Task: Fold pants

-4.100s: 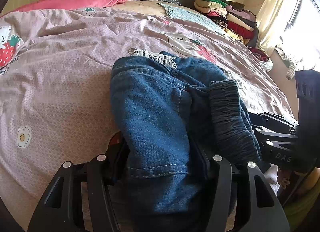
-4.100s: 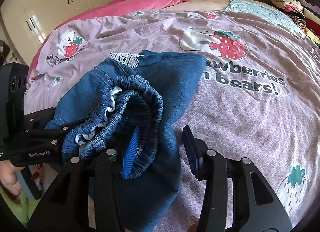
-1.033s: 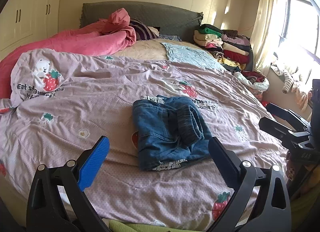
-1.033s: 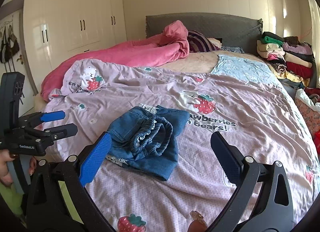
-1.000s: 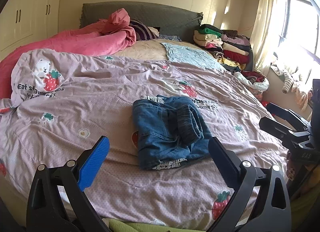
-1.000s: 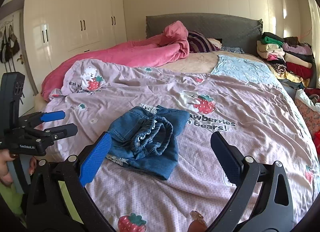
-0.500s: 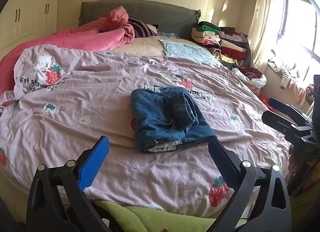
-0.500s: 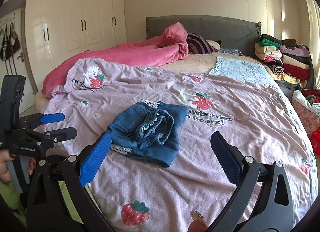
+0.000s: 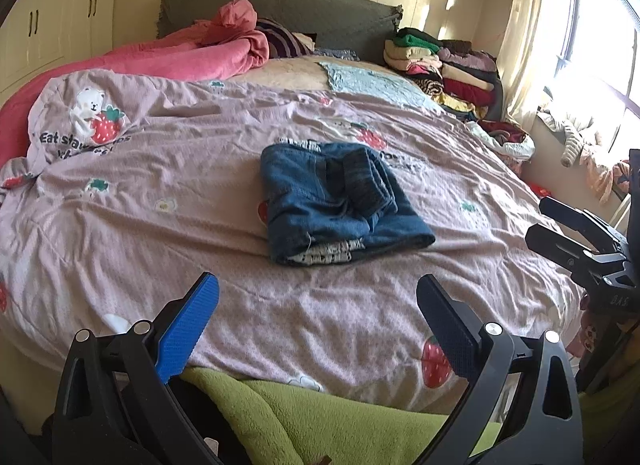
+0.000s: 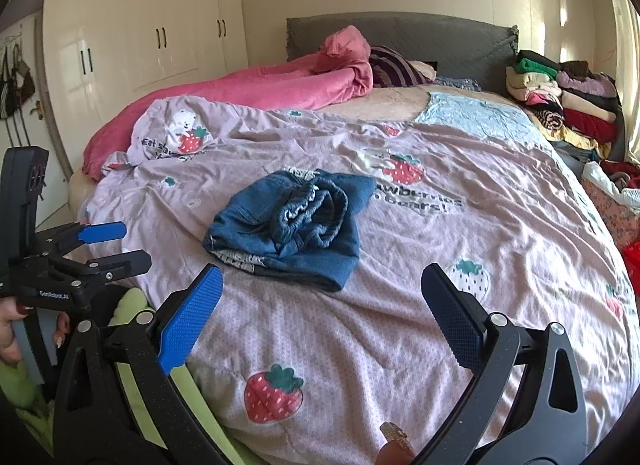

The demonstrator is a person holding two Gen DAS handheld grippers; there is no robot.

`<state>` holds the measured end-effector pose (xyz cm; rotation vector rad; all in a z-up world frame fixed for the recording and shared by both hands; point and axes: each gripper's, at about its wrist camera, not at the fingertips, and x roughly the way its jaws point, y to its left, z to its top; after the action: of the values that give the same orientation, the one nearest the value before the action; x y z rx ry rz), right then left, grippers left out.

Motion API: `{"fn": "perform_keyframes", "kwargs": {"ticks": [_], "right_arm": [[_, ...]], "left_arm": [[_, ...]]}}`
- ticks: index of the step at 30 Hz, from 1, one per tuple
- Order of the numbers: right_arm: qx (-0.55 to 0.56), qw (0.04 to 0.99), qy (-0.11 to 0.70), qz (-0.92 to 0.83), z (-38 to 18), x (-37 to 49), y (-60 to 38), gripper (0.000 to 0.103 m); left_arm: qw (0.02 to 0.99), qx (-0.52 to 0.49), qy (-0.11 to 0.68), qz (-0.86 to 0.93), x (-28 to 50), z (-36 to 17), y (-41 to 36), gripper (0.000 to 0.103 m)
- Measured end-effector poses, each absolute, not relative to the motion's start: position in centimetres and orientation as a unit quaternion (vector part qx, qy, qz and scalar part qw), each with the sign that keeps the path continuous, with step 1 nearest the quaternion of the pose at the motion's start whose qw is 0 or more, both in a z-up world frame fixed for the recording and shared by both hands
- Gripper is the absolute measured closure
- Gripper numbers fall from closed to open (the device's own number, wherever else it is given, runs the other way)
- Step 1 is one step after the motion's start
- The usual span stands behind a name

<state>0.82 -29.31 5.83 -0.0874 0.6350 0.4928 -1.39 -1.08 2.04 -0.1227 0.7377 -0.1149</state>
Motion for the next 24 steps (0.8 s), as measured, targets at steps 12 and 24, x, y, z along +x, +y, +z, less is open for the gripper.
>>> {"fn": "perform_keyframes", "kwargs": {"ticks": [12,24], "right_arm": [[-0.039,0.913,0.334,0.231,3.5,0.5,-29.1,0.009],[-0.037,0.900,0.368,0.229,1.0,1.1,-27.7,0.009]], "left_arm": [[0.920,-0.060,0.384,-0.048,-1.9,-0.2,-1.0,0.004],[0.913,-0.068,0.401,-0.035,-1.5,-1.9,-0.6,0.004]]}}
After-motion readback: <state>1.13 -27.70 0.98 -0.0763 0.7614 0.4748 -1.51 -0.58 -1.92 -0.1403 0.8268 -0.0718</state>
